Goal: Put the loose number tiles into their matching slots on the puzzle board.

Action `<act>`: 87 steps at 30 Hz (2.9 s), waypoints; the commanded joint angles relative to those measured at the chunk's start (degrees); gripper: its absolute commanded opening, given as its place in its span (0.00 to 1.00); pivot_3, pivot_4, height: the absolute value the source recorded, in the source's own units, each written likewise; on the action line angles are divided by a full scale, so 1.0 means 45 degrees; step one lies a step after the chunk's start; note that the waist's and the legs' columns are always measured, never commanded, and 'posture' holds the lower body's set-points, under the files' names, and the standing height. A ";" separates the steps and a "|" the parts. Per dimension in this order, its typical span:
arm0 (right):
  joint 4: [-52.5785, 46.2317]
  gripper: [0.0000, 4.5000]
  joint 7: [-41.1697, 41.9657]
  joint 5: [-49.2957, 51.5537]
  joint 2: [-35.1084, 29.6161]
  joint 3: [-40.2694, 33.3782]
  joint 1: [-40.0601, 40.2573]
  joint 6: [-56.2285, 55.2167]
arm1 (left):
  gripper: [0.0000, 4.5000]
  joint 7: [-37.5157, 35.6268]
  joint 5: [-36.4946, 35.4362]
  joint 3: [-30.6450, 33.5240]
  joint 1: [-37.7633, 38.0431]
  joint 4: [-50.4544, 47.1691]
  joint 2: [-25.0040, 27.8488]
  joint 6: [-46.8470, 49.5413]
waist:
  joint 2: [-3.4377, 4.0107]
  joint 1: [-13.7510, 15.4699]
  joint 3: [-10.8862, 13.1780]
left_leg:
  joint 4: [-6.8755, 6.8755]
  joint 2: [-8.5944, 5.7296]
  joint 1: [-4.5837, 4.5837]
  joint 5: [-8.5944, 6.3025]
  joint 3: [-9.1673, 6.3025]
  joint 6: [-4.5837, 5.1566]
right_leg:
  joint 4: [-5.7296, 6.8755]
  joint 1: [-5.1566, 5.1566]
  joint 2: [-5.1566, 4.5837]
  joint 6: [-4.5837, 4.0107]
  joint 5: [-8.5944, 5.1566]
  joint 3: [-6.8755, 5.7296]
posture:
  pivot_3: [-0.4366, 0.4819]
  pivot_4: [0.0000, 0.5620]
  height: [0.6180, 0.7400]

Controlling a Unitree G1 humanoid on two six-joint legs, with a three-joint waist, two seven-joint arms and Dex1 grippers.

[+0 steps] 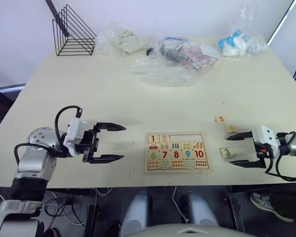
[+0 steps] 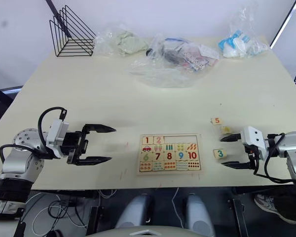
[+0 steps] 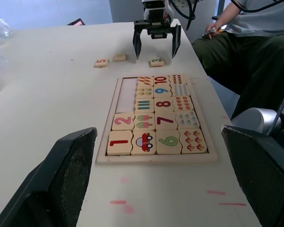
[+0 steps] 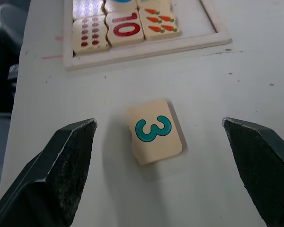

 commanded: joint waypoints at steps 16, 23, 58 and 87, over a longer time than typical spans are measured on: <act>-0.0186 0.38 -0.0037 -0.0497 -0.0124 0.0333 -0.0019 -0.0586 | 1.00 -0.0407 -0.0265 0.0188 0.0323 -0.0219 0.0333 -0.0599 | 0.0002 -0.0005 0.0001 | -0.0001 0.0002 0.0003 0.0000 -0.0002 0.0000 | 0.0002 0.0000 -0.0001 -0.0001 0.0000 0.0001 | 0.48 0.27 1.00; -0.0586 0.20 -0.0121 -0.0308 -0.0228 0.0213 0.0126 -0.0210 | 1.00 -0.0407 -0.0124 0.0196 0.0141 -0.0451 0.0150 -0.0313 | 0.0002 -0.0012 0.0001 | -0.0001 0.0001 0.0004 0.0000 -0.0002 0.0000 | 0.0003 0.0001 0.0000 -0.0001 0.0000 0.0001 | 0.48 0.27 1.00; -0.7718 0.20 -0.4225 -0.1347 0.0812 0.4673 -0.5468 1.0579 | 1.00 0.0274 0.0316 0.1238 0.0861 -0.1054 -0.0332 0.0008 | 0.0030 -0.0133 0.0019 | -0.0005 0.0006 -0.0077 0.0000 -0.0044 -0.0001 | 0.0012 -0.0109 -0.0003 -0.0002 0.0001 0.0016 | 0.48 0.27 1.00; -0.7236 0.20 -0.4763 -0.3576 0.3475 0.9363 -0.9321 1.5080 | 1.00 0.0569 0.0603 0.1785 0.1644 -0.1987 -0.0355 0.0400 | 0.0035 -0.0359 0.0021 | -0.0010 -0.0009 -0.0103 0.0001 -0.0043 -0.0002 | 0.0022 -0.0143 -0.0036 0.0000 0.0003 0.0010 | 0.48 0.27 1.00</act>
